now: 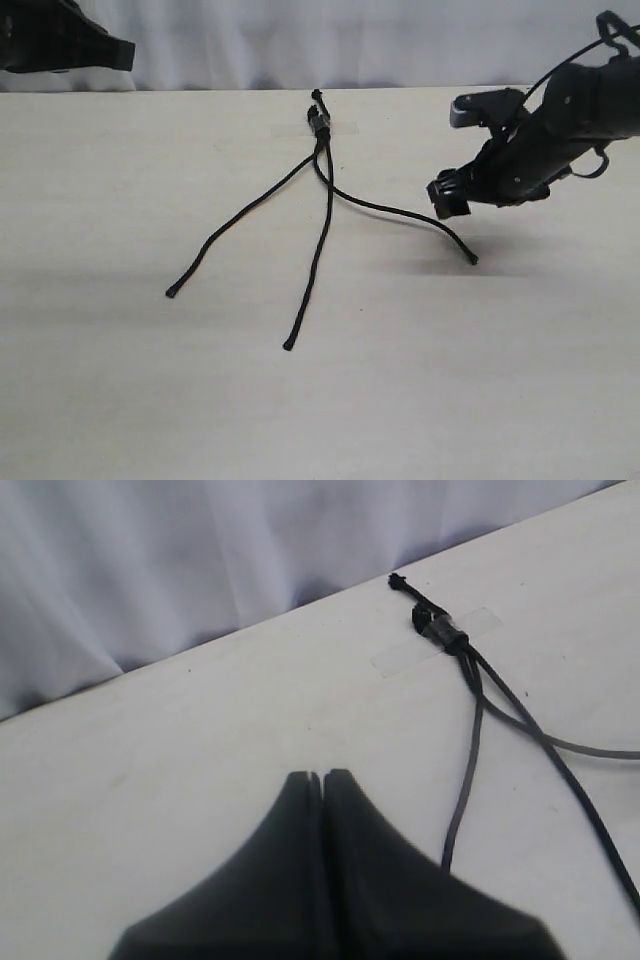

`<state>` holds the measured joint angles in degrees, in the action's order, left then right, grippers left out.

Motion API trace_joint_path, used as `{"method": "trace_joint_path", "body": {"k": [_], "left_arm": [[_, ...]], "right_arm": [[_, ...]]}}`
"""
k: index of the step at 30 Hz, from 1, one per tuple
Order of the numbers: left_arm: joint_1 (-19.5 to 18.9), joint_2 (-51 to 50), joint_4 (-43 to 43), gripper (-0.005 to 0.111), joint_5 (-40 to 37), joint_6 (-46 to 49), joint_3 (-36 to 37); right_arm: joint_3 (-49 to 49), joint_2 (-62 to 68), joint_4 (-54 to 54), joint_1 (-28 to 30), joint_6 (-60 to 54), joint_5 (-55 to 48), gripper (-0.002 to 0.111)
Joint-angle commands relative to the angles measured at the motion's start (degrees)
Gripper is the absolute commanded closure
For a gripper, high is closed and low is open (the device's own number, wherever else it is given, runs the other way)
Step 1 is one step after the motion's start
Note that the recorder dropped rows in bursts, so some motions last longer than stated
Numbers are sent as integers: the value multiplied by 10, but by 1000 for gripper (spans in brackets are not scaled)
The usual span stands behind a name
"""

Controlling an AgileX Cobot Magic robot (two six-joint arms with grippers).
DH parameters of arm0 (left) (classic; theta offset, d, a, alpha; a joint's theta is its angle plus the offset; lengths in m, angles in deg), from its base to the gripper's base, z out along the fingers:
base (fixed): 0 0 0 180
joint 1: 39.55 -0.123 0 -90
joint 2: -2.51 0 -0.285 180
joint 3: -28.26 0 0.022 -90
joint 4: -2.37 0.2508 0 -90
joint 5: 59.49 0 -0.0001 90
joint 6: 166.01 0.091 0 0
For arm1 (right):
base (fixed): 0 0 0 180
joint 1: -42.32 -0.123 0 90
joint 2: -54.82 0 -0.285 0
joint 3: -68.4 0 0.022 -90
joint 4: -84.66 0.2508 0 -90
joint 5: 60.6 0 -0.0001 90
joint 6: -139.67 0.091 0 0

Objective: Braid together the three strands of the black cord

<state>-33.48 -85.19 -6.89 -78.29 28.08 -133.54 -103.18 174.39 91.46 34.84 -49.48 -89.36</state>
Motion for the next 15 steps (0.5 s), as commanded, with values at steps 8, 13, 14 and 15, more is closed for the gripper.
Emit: {"method": "trace_joint_path", "body": {"k": [8, 13, 14, 15], "left_arm": [[151, -150, -20, 103, -26, 10, -35], [212, -268, -20, 76, -49, 10, -82], [221, -291, -19, 70, -54, 10, -94], [226, -307, -19, 66, -54, 10, -101]], "right_arm": [[-2, -139, -2, 3, -7, 51, 86], [-2, -137, -2, 3, -7, 51, 103], [-2, -137, -2, 3, -7, 51, 104], [-2, -137, -2, 3, -7, 51, 104]]}}
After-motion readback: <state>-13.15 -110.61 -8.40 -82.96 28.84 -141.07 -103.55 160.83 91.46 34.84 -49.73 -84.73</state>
